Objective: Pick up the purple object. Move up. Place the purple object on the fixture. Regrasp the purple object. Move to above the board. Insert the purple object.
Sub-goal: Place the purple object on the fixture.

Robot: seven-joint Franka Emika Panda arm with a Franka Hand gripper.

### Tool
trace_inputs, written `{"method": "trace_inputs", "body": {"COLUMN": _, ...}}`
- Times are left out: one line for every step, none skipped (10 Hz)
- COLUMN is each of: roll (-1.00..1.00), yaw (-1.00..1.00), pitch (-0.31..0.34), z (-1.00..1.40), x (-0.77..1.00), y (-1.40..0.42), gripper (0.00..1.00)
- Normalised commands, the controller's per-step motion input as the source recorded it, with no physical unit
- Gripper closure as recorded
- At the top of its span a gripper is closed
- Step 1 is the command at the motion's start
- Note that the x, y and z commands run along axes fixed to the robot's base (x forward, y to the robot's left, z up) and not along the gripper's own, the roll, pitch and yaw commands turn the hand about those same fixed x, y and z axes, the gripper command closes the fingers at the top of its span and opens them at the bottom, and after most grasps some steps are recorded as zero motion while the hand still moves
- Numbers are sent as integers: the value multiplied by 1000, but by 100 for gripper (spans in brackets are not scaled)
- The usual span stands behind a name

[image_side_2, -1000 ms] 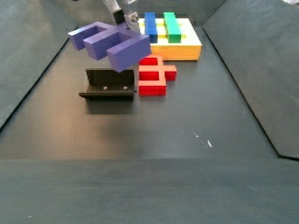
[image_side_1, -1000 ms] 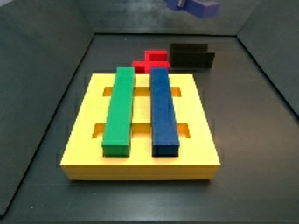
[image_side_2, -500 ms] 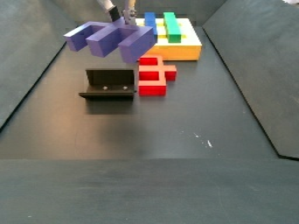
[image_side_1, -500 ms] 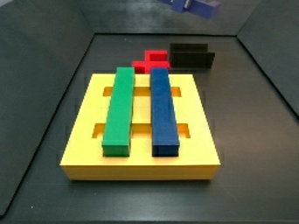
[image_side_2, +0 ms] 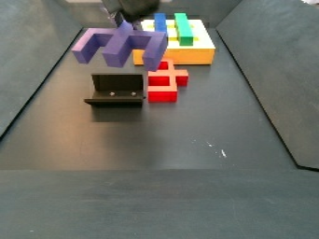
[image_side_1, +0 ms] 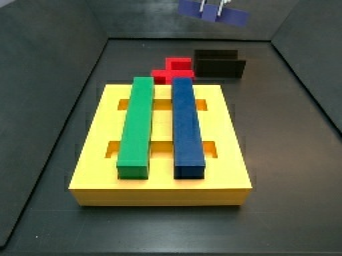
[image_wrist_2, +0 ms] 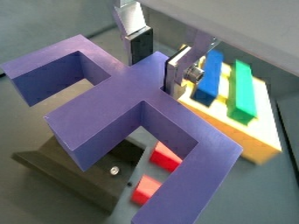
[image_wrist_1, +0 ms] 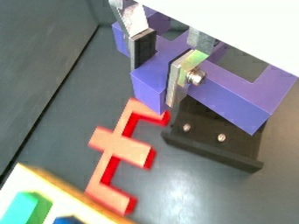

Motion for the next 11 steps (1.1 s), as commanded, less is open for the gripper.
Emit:
{"method": "trace_inputs", "body": {"roll": -697, "yaw": 734, "pitch": 97, "z": -114, "x": 11, "y": -40, "gripper": 100}}
{"method": "trace_inputs", "body": {"roll": -631, "yaw": 751, "pitch": 54, "z": -160, "x": 31, "y": -60, "gripper": 100}}
{"method": "trace_inputs", "body": {"roll": -597, "yaw": 703, "pitch": 63, "z": -263, "x": 166, "y": -146, "gripper": 100}}
{"method": "trace_inputs", "body": {"roll": -443, "yaw": 563, "pitch": 157, "z": -254, "x": 431, "y": -189, "gripper": 100}}
{"method": "trace_inputs", "body": {"roll": -437, "yaw": 609, "pitch": 109, "z": -246, "x": 340, "y": -120, "gripper": 100}}
{"method": "trace_inputs", "body": {"roll": -331, "yaw": 500, "pitch": 109, "z": -246, "x": 469, "y": 0, "gripper": 100}}
{"method": "trace_inputs", "body": {"roll": -306, "yaw": 431, "pitch": 206, "z": -283, "x": 531, "y": 0, "gripper": 100}}
{"method": "trace_inputs", "body": {"roll": -586, "yaw": 349, "pitch": 60, "z": -257, "x": 500, "y": 0, "gripper": 100}}
{"method": "trace_inputs", "body": {"roll": -746, "yaw": 137, "pitch": -14, "z": -337, "x": 543, "y": 0, "gripper": 100}}
{"method": "trace_inputs", "body": {"roll": -831, "yaw": 11, "pitch": -226, "z": -303, "x": 160, "y": 229, "gripper": 100}}
{"method": "trace_inputs", "body": {"roll": -703, "yaw": 6, "pitch": -211, "z": -197, "x": 0, "y": 320, "gripper": 100}}
